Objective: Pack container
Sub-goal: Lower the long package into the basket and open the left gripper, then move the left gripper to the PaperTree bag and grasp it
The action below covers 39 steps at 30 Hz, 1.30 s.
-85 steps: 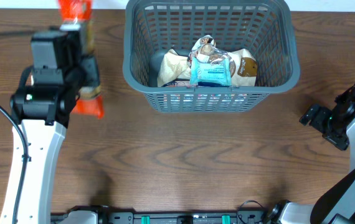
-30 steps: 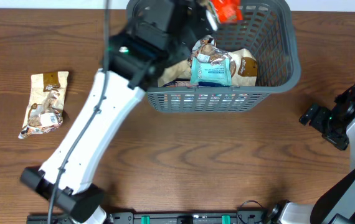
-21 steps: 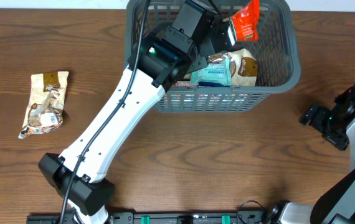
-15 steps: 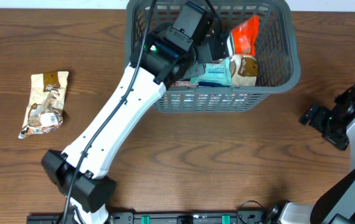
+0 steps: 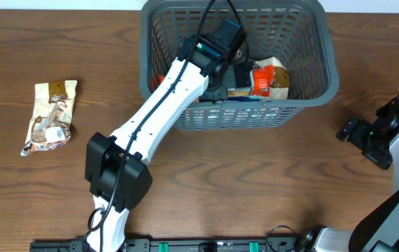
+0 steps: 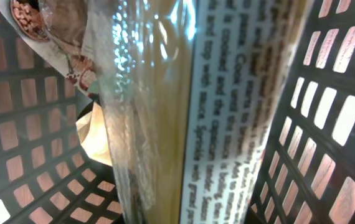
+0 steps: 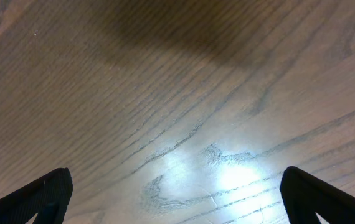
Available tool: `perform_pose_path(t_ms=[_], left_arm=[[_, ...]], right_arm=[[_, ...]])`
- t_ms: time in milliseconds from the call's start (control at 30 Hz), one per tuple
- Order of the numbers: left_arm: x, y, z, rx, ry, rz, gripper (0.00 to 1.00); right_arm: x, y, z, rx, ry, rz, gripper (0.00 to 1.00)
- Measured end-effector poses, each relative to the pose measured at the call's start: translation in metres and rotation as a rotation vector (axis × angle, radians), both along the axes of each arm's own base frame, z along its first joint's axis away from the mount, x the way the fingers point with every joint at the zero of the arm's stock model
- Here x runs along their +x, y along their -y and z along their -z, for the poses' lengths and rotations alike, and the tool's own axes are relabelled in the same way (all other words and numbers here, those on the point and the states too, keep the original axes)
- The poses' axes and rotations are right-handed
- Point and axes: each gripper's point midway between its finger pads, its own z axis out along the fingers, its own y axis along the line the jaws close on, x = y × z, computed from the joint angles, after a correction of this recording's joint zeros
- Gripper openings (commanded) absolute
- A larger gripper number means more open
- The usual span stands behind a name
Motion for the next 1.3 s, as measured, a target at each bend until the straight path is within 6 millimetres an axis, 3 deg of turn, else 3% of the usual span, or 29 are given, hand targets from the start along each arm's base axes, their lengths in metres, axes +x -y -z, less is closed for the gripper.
perform_pose_path(t_ms=[67, 100, 133, 300, 600, 800, 967, 1133, 1300], left_arm=[[0.0, 0.0, 0.0, -0.002, 0.001, 0.0, 0.16], [0.0, 0.0, 0.0, -0.001, 0.001, 0.001, 0.37], [0.0, 0.0, 0.0, -0.001, 0.001, 0.002, 0.48], [0.002, 0.001, -0.007, -0.012, 0.019, -0.001, 0.76], [0.008, -0.006, -0.016, -0.004, 0.06, -0.033, 0.78], [0.034, -0.018, -0.05, -0.056, 0.194, -0.101, 0.85], [0.052, -0.037, -0.083, -0.103, 0.3, -0.161, 0.86], [0.069, -0.058, -0.101, -0.081, 0.392, -0.233, 0.86], [0.085, -0.095, -0.125, -0.069, 0.497, -0.412, 0.91]], right_arm=[[0.0, 0.0, 0.0, 0.0, 0.0, 0.0, 0.99], [0.0, 0.0, 0.0, 0.0, 0.0, 0.0, 0.99], [0.0, 0.0, 0.0, 0.0, 0.0, 0.0, 0.99], [0.0, 0.0, 0.0, 0.0, 0.0, 0.0, 0.99], [0.0, 0.0, 0.0, 0.0, 0.0, 0.0, 0.99], [0.0, 0.0, 0.0, 0.0, 0.0, 0.0, 0.99], [0.0, 0.0, 0.0, 0.0, 0.0, 0.0, 0.99], [0.0, 0.0, 0.0, 0.0, 0.0, -0.001, 0.99], [0.0, 0.0, 0.0, 0.0, 0.0, -0.001, 0.99]])
